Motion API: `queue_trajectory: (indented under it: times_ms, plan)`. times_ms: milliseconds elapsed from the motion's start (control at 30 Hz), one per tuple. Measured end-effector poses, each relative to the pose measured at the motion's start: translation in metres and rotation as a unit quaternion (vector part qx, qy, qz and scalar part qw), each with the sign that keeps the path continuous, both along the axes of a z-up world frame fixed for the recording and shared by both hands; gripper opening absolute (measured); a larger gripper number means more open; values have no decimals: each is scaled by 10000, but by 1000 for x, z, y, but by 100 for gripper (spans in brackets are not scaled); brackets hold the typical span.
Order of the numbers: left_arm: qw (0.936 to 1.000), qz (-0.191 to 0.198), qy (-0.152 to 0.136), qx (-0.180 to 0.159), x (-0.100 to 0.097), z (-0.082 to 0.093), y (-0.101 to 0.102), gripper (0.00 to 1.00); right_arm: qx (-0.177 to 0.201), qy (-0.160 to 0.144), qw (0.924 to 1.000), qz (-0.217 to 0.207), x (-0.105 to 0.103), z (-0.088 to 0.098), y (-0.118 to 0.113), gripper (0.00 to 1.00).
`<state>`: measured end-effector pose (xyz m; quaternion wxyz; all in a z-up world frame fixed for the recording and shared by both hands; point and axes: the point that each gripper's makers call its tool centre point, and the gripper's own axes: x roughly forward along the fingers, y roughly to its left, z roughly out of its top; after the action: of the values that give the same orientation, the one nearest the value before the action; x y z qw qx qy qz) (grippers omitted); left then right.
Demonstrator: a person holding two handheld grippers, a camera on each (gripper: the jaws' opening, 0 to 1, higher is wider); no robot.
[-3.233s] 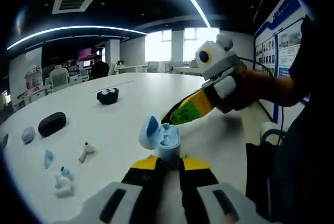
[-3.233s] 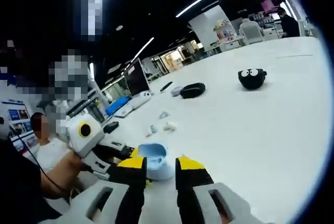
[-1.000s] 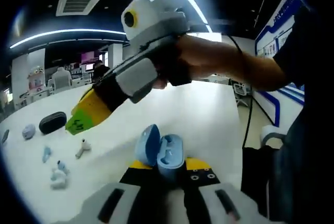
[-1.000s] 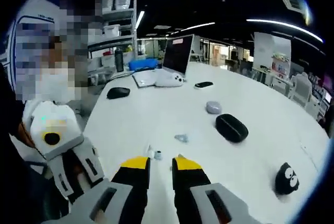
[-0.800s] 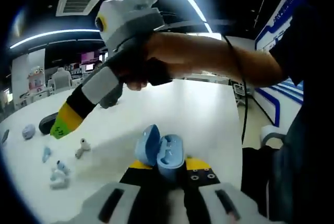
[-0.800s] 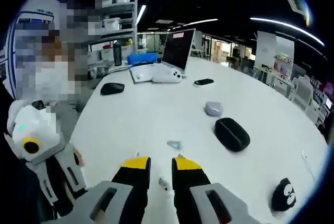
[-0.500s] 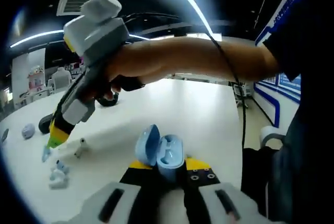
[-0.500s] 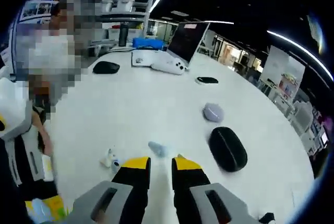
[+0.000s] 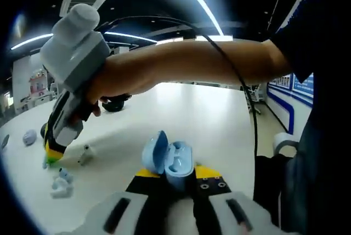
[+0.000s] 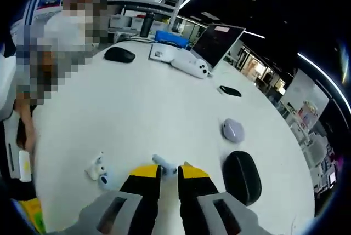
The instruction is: Pick up the earbuds from the table and place the earbuds into the earbud case
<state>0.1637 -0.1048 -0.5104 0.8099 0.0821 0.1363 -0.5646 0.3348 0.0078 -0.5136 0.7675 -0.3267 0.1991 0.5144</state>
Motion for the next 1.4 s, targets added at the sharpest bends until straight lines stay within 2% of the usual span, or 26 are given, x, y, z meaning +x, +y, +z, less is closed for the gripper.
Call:
queue_trajectory:
  times_ms: [167, 233, 300, 400, 567, 800, 900, 1067, 1400]
  plan:
    - [10000, 1, -2, -1, 0, 0, 0, 19, -50, -46, 10000, 18, 0, -1, -2, 10]
    - [10000, 0, -2, -1, 0, 0, 0, 19, -59, -166, 9998, 40, 0, 2, -3, 10]
    - [10000, -1, -2, 0, 0, 0, 0, 19, -13, -287, 9996, 68, -1, 7, -4, 5]
    - [10000, -3, 2, 0, 0, 1, 0, 19, -26, -337, 9994, 55, -5, 13, -8, 5]
    - [10000, -3, 6, 5, 1, 1, 0, 19, -87, -346, 9993, 77, -10, 11, -16, 5]
    - [10000, 0, 9, 16, 1, 1, -1, 19, 83, -436, 9990, 30, -23, 27, -29, 5]
    - [10000, 6, 11, 19, 1, 1, -1, 19, 184, -468, 9987, -51, -32, 37, -43, 5]
    - [10000, 13, 10, 39, 1, 0, -1, 19, 169, -541, 9982, -204, -54, 49, -81, 5]
    - [10000, 34, -5, 78, 0, 1, -1, 19, -55, -633, 9967, -497, -117, 47, -155, 5]
